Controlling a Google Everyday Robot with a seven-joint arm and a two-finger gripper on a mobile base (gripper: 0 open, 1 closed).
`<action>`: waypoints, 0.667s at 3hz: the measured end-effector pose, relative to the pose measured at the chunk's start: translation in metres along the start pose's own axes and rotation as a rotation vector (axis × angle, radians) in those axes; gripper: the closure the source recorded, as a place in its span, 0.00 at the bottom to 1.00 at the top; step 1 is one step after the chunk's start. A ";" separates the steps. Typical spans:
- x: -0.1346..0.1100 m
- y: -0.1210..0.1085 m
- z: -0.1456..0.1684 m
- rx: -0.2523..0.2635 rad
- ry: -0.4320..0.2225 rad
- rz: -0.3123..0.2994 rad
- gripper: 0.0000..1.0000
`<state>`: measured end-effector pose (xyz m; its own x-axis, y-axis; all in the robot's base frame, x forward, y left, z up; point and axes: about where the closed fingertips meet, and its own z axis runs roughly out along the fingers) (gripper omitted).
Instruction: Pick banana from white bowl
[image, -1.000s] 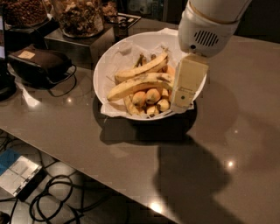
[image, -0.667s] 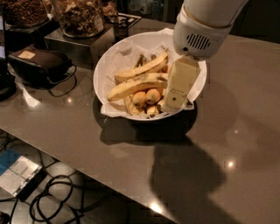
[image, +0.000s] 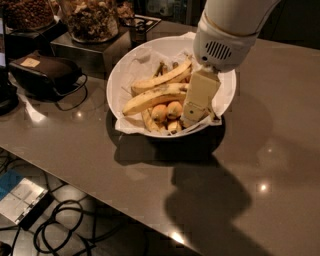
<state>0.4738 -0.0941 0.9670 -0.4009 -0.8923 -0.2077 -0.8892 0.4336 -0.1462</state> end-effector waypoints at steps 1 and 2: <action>-0.003 -0.002 0.004 0.006 0.015 0.017 0.14; -0.010 -0.002 0.008 0.015 0.033 0.011 0.14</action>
Offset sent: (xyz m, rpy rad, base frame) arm 0.0060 0.0120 -0.0136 -0.0780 0.0392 -0.0188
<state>0.4811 -0.0849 0.9620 -0.4176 -0.8911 -0.1773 -0.8815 0.4447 -0.1588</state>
